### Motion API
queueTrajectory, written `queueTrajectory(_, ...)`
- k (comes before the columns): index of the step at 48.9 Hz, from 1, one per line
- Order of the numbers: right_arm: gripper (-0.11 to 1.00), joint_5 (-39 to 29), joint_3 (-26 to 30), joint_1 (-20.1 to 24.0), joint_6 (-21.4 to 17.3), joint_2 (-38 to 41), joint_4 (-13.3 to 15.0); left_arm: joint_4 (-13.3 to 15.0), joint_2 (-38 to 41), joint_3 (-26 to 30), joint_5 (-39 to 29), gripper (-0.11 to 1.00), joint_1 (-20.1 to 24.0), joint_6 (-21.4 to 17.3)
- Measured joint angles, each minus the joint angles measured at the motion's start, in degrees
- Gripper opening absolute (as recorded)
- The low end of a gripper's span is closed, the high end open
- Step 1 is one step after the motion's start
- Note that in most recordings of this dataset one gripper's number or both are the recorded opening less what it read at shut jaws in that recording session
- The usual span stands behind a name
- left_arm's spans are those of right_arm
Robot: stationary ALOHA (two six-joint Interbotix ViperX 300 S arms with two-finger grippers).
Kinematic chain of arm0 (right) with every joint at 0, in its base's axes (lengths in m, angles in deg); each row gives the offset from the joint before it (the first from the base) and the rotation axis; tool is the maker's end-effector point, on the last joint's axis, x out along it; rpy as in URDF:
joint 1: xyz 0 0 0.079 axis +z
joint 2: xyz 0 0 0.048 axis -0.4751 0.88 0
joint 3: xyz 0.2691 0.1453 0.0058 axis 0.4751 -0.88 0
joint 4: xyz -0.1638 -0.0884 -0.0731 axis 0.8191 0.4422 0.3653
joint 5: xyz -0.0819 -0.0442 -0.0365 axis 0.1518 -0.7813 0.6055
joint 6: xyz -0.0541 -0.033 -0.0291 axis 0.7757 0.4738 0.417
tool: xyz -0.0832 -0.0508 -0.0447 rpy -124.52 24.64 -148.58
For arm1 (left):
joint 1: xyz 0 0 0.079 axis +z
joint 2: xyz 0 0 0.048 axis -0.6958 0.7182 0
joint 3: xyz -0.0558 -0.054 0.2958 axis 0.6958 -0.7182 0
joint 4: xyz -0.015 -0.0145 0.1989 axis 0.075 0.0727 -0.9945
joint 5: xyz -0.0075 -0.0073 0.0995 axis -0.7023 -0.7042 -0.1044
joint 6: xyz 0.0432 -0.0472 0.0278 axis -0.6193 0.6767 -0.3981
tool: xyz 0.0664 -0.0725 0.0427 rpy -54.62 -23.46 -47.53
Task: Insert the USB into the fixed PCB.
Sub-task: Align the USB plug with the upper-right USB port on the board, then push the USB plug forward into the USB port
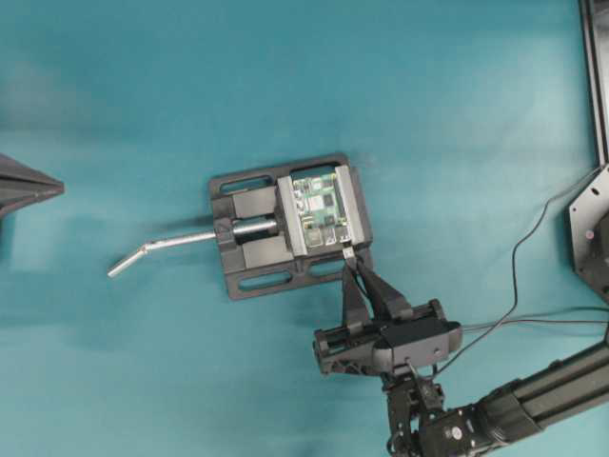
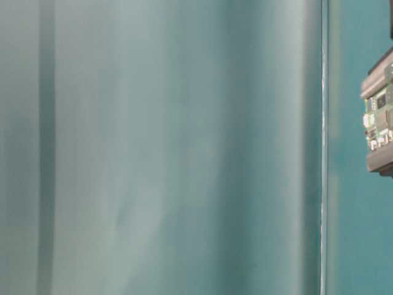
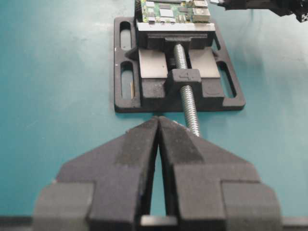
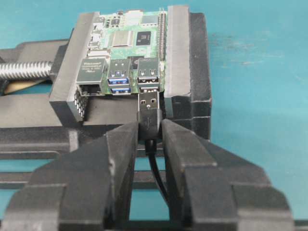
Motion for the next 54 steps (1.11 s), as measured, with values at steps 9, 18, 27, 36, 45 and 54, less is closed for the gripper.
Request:
queueTrajectory(9,0.19,0.1,0.2,0.0,0.0,0.0,0.0,-0.1,0.0,0.0,0.1,0.04,0.0,0.0)
queueTrajectory(18,0.19,0.1,0.3,0.0,0.0,0.0,0.0,0.0,0.0,0.0,0.0,0.04,0.0,0.0)
queueTrajectory(27,0.19,0.2,0.3,-0.1,-0.1,0.0,0.0,0.0,0.0,0.0,0.0,0.04,0.0,-0.1)
queueTrajectory(36,0.19,0.1,0.4,-0.8,0.0,0.0,0.0,0.0,0.0,0.0,0.1,0.04,0.0,0.0)
queueTrajectory(45,0.19,0.2,0.4,-1.3,0.0,0.0,0.0,0.0,0.0,0.1,0.0,0.04,0.0,-0.1)
queueTrajectory(54,0.19,-0.2,0.4,-1.5,0.0,0.0,0.0,0.0,0.0,0.0,0.1,0.04,0.1,-0.1)
